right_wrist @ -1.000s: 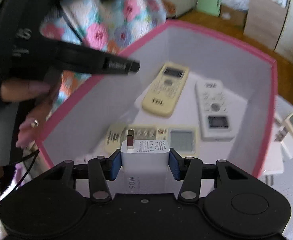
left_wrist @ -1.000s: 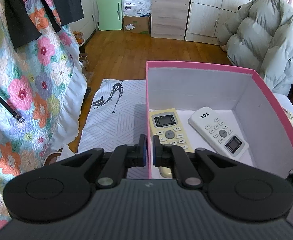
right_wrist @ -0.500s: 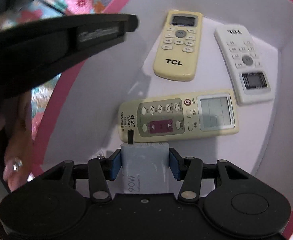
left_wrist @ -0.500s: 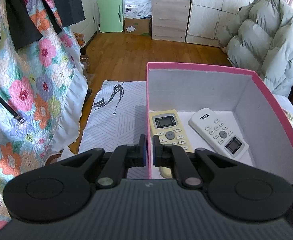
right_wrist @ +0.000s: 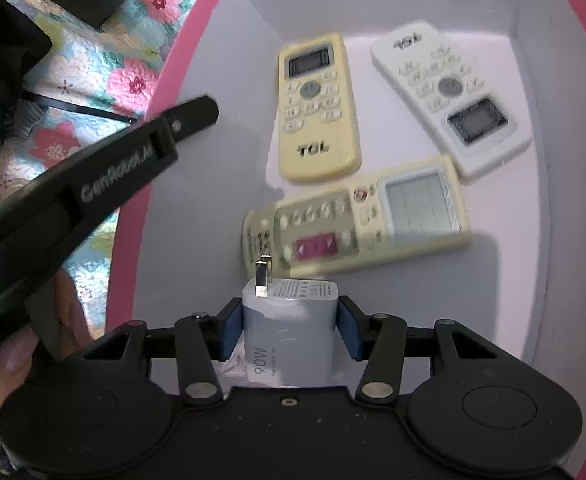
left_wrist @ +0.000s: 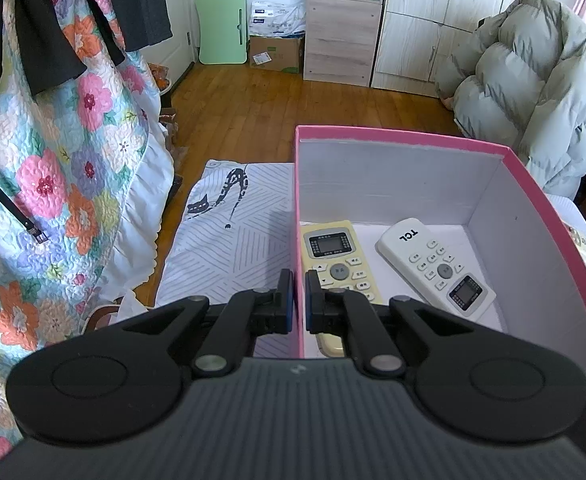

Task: Organize rigid objects
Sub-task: 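Lower the large charger into the pink box and open the right gripper, then grasp the small white charger on the bed cover with the right gripper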

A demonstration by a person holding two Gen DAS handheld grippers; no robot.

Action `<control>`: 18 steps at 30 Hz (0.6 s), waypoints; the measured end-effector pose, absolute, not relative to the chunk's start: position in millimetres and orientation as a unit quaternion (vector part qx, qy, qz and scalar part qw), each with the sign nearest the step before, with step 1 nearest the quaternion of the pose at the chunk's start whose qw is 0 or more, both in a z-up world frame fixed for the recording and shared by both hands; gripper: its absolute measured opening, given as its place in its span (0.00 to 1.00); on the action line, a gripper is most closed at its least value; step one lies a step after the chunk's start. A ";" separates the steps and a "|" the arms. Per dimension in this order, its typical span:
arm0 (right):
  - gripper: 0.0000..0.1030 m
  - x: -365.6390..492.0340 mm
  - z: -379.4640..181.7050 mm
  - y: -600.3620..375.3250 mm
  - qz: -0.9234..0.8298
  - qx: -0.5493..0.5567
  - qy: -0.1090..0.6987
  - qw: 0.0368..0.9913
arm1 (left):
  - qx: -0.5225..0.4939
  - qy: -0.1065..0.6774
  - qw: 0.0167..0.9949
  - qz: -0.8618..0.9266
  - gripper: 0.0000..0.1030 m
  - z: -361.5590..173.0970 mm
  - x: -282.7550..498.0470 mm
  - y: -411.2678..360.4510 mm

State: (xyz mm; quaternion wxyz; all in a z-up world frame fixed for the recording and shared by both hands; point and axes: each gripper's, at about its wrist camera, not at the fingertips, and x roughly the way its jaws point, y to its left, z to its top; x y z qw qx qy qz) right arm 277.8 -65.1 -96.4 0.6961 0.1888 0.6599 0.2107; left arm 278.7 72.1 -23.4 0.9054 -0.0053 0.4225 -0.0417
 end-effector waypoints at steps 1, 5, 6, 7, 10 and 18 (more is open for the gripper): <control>0.54 279.0 -99.9 -65.9 0.213 0.202 0.667 0.685 | -0.008 0.422 0.905 -0.042 0.04 -23.5 278.5 71.9; 0.56 276.8 -110.2 -78.7 0.194 0.293 0.656 0.668 | -0.009 0.423 0.905 -0.043 0.04 -23.2 279.1 73.3; 0.56 274.9 -105.4 -81.4 0.205 0.291 0.644 0.677 | -0.010 0.422 0.905 -0.043 0.04 -23.5 278.9 73.7; 0.56 270.2 -94.2 -83.5 0.221 0.271 0.626 0.697 | -0.010 0.423 0.905 -0.042 0.04 -23.5 278.9 73.8; 0.56 250.4 -56.9 -94.9 0.247 0.208 0.575 0.752 | -0.008 0.424 0.905 -0.042 0.04 -24.0 278.5 73.7; 0.56 201.4 8.8 -187.7 0.212 0.138 0.430 0.867 | -0.017 0.424 0.905 -0.041 0.04 -25.2 278.8 76.3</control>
